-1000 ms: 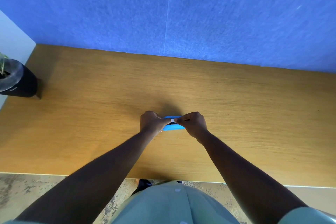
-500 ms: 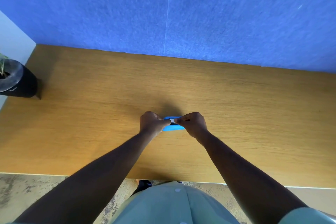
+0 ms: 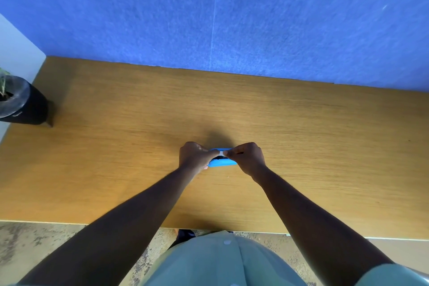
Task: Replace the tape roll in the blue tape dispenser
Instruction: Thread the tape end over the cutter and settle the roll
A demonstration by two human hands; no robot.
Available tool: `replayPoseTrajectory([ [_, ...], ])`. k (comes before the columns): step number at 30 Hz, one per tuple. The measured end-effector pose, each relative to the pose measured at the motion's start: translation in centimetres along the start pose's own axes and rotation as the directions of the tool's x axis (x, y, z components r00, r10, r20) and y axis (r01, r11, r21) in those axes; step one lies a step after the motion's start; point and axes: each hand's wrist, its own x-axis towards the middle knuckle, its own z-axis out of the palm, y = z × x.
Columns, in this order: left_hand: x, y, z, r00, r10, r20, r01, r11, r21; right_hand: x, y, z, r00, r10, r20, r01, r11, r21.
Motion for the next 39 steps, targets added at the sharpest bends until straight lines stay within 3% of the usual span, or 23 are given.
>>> replayPoseTrajectory([
  [5,0.04,0.31,0.28,1.000,0.011,-0.026,-0.010,1.000,0.029,-0.04,-0.11,-0.01,1.000,-0.002,0.003,0.002,1.000,0.004],
  [16,0.16,-0.25,-0.33,0.996,-0.078,0.031,0.082,0.985,-0.151,0.22,0.24,0.15,1.000,0.002,-0.006,-0.002,1.000,0.005],
  [23,0.03,0.24,0.04,0.999,-0.029,0.021,0.030,0.997,-0.067,0.21,0.19,0.17,1.000,0.009,0.003,-0.009,1.000,0.020],
  [39,-0.12,-0.47,-0.16,0.999,-0.038,0.009,0.039,0.994,-0.107,0.29,0.24,0.29,1.000,0.015,0.003,-0.015,1.000,0.017],
])
